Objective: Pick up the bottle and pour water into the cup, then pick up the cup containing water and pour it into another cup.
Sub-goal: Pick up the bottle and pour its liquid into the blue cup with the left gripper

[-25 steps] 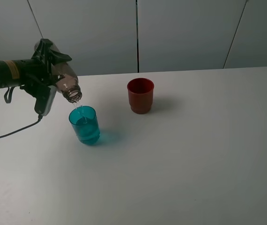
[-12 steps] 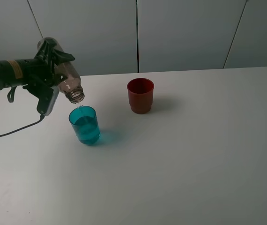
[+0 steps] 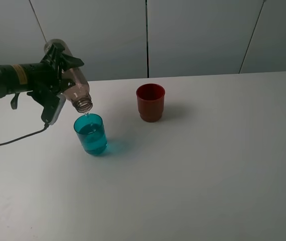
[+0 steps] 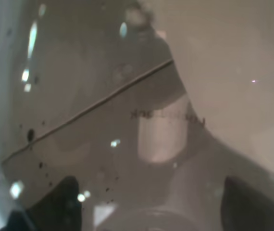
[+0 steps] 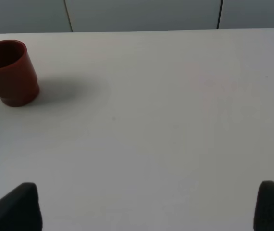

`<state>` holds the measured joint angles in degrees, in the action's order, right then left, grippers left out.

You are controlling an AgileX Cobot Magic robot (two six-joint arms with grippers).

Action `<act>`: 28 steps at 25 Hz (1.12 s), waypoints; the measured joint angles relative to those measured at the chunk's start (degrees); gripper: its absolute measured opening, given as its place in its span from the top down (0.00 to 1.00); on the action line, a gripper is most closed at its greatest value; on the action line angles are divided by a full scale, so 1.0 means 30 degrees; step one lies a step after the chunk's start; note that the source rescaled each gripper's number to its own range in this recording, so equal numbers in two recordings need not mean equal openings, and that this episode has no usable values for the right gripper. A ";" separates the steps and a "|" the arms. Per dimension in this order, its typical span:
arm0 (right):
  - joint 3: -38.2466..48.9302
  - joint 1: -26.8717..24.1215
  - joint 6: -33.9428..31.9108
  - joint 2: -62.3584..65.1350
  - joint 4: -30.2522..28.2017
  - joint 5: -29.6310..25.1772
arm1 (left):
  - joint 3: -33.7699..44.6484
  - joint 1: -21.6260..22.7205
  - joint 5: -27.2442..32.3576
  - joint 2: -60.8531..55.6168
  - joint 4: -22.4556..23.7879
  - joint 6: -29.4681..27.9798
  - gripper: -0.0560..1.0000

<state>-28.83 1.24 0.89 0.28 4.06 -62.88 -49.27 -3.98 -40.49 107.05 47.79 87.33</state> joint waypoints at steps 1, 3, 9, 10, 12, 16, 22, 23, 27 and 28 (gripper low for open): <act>0.0000 0.0000 0.0000 0.0000 0.0000 0.0000 | 0.0000 -0.0009 0.0000 0.0000 0.0000 0.0157 0.93; 0.0000 0.0000 0.0000 0.0000 0.0000 0.0000 | 0.0000 -0.0090 0.0000 0.0000 0.0000 0.0318 0.93; 0.0000 0.0000 0.0000 0.0000 0.0000 0.0000 | 0.0000 -0.0501 -0.0159 0.0000 0.0000 0.0963 0.93; 0.0000 0.0000 0.0000 0.0000 0.0000 0.0000 | 0.0000 -0.0583 -0.0206 0.0000 0.0000 0.1212 0.93; 0.0000 0.0000 0.0000 0.0000 0.0000 0.0000 | 0.0000 -0.0669 -0.0261 0.0000 0.0000 0.1694 0.93; 0.0000 0.0000 0.0000 0.0000 0.0000 0.0000 | 0.0000 -0.0837 -0.0270 0.0000 0.0000 0.2650 0.93; 0.0000 0.0000 0.0000 0.0000 0.0000 0.0000 | 0.0000 -0.0837 -0.0270 0.0000 -0.0042 0.2942 0.93; 0.0000 0.0000 0.0000 0.0000 0.0000 0.0000 | 0.0000 -0.0837 -0.0308 0.0000 -0.0042 0.2942 0.93; 0.0000 0.0000 0.0000 0.0000 0.0000 0.0000 | 0.0000 -0.0837 -0.0473 0.0000 -0.0042 0.2942 0.93; 0.0000 0.0000 0.0000 0.0000 0.0000 0.0000 | 0.0000 -0.0837 -0.0498 0.0000 -0.0042 0.2942 0.93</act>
<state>-28.83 1.24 0.89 0.28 4.06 -62.88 -49.27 -6.49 -41.98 107.05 47.67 96.15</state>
